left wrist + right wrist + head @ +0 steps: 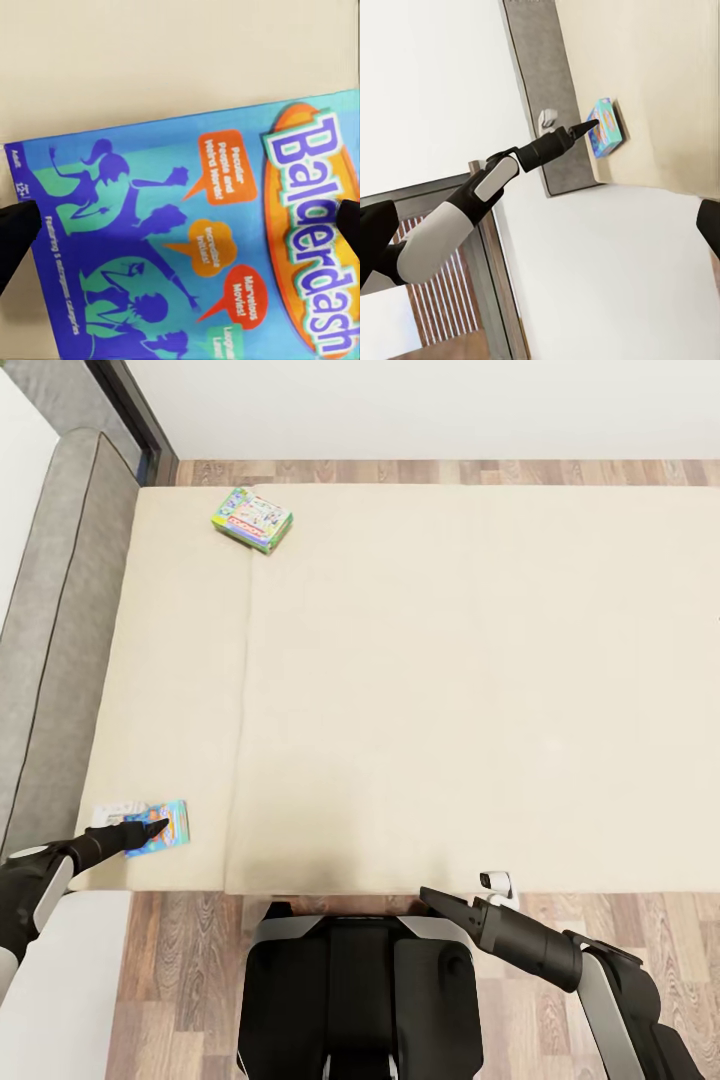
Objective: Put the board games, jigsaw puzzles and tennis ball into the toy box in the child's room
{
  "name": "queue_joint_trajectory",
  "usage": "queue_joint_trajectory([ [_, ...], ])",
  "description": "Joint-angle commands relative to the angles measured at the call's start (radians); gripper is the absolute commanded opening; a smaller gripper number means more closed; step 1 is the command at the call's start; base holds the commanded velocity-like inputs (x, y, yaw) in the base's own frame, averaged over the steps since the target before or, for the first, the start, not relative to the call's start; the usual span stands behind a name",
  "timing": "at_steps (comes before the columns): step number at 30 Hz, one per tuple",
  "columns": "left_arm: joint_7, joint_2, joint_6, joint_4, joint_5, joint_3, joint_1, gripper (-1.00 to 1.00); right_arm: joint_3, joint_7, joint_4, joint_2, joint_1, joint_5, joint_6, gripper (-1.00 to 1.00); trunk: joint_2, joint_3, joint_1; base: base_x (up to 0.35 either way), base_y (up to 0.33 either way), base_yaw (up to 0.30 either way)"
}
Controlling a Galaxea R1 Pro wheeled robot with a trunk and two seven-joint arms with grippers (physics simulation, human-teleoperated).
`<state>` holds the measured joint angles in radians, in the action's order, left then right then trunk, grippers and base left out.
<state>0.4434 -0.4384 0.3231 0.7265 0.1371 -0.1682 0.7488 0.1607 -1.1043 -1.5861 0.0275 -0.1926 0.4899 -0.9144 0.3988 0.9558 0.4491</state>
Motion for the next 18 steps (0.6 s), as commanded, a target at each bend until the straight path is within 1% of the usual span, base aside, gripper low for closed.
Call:
queue_joint_trajectory([
  [1,0.008,0.047,0.013,0.001,0.016,-0.001,0.0,1.0,0.0,-0.002,0.0,0.0,0.0,0.002,-0.005,1.0,0.001,0.001,0.001,0.0,-0.049,0.0],
  [5,0.008,0.047,0.013,0.001,0.016,-0.001,0.0,1.0,0.0,-0.002,0.0,0.0,0.0,0.001,-0.005,1.0,0.001,0.001,0.001,0.0,-0.046,0.0],
  [12,0.008,0.046,0.013,0.001,0.016,-0.001,0.0,1.0,0.0,-0.002,0.0,0.0,0.0,0.001,-0.005,1.0,0.001,0.001,0.001,0.0,-0.169,0.0],
  [18,0.008,0.047,0.013,0.001,0.016,-0.001,0.0,1.0,0.001,-0.002,0.0,0.0,0.0,0.001,-0.006,1.0,0.001,0.001,0.001,0.0,-0.04,0.0],
])
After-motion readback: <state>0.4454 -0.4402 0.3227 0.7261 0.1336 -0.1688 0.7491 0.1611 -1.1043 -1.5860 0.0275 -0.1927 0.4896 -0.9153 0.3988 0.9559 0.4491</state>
